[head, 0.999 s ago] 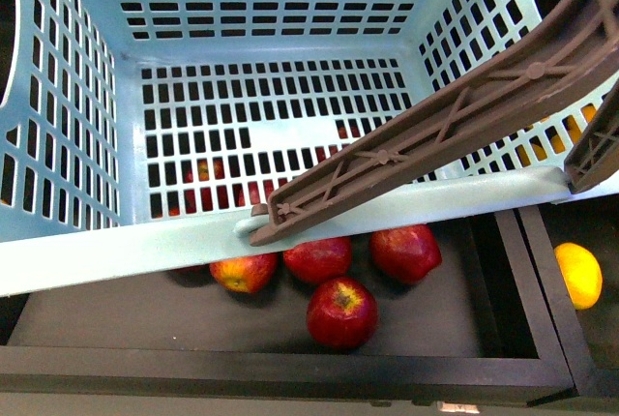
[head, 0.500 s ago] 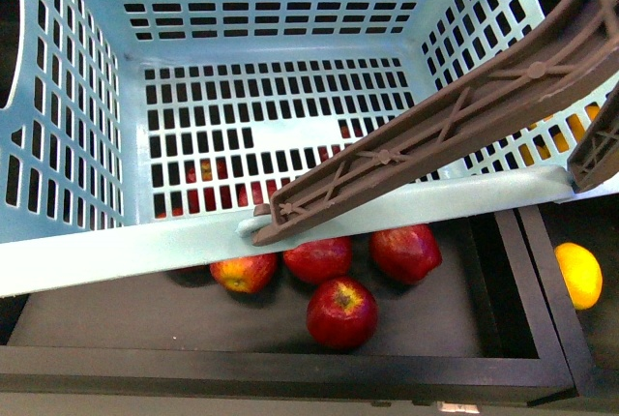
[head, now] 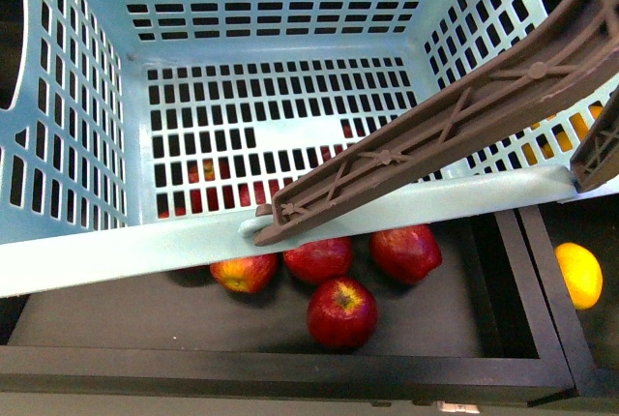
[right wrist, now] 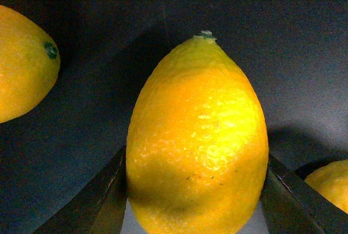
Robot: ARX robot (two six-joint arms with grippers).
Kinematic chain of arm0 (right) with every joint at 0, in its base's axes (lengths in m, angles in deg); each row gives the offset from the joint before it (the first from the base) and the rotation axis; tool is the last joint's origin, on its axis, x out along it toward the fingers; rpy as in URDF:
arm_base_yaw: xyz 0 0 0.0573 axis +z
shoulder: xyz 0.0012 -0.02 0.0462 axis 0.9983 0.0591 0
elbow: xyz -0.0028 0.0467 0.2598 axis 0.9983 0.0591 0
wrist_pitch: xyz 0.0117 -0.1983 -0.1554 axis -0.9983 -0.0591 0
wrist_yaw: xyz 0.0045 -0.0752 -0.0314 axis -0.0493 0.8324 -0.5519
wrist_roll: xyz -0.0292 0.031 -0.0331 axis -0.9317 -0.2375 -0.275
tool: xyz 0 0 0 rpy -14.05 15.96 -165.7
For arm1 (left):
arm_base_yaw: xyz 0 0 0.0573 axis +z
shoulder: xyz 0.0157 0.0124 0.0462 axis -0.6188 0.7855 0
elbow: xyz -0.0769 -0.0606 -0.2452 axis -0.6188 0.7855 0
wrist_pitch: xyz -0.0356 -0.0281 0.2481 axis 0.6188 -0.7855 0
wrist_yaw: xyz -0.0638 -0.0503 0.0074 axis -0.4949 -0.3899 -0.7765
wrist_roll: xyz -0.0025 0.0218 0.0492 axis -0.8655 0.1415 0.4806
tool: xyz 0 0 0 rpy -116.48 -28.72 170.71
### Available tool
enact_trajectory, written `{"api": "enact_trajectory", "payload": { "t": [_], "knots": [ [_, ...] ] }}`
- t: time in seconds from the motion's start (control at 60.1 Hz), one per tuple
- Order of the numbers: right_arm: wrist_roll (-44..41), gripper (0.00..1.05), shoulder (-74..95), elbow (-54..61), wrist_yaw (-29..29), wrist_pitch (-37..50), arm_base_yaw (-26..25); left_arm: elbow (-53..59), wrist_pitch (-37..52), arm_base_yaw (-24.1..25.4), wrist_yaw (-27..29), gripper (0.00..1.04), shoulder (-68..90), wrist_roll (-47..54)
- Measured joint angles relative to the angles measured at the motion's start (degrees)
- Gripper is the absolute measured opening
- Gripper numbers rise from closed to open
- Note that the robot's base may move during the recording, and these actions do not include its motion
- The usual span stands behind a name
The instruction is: Pick lemon and mango into basket
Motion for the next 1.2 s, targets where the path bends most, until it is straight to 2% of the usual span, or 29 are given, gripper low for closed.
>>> {"api": "enact_trajectory", "payload": {
  "t": [0.216,0.4,0.5,0.566,0.599,0.683,0.766,0.833,0.966,1.149,1.199],
  "knots": [
    [0.0,0.57,-8.8,10.3,-6.0,6.2,-0.7,0.0,0.0,0.0,0.0,0.06,0.0,0.0],
    [-0.7,0.57,-35.1,26.9,-18.8,9.0,-3.2,0.0,0.0,0.0,0.0,0.06,0.0,0.0],
    [-0.2,0.57,-52.5,33.7,-24.3,5.6,-3.8,0.0,0.0,0.0,0.0,0.06,0.0,0.0],
    [0.5,0.57,-63.9,36.0,-25.9,2.4,-1.6,0.0,0.0,0.0,0.0,0.06,0.0,0.0],
    [0.5,0.57,-67.9,36.5,-25.9,1.5,0.0,0.0,0.0,0.0,0.0,0.06,0.0,0.0],
    [0.4,0.57,-76.8,36.9,-23.6,0.8,7.9,0.0,0.0,0.0,0.0,0.06,0.0,0.0],
    [0.4,0.57,-79.3,36.9,-18.7,0.5,18.8,0.0,0.0,0.0,0.0,0.06,0.0,0.0],
    [0.4,0.57,-78.1,36.9,-15.0,0.5,24.5,0.0,0.0,0.0,0.1,0.06,0.0,0.0],
    [0.2,0.57,-74.9,36.9,-10.9,0.9,31.0,0.0,0.0,0.0,0.1,0.06,0.0,0.0],
    [-1.2,0.57,-72.7,37.7,-7.2,0.8,35.8,0.0,0.0,0.0,0.0,0.06,0.0,0.0],
    [-1.4,0.64,-72.6,38.3,-6.9,0.6,36.6,0.0,0.0,0.0,0.0,0.06,0.0,0.0]
  ]
}}
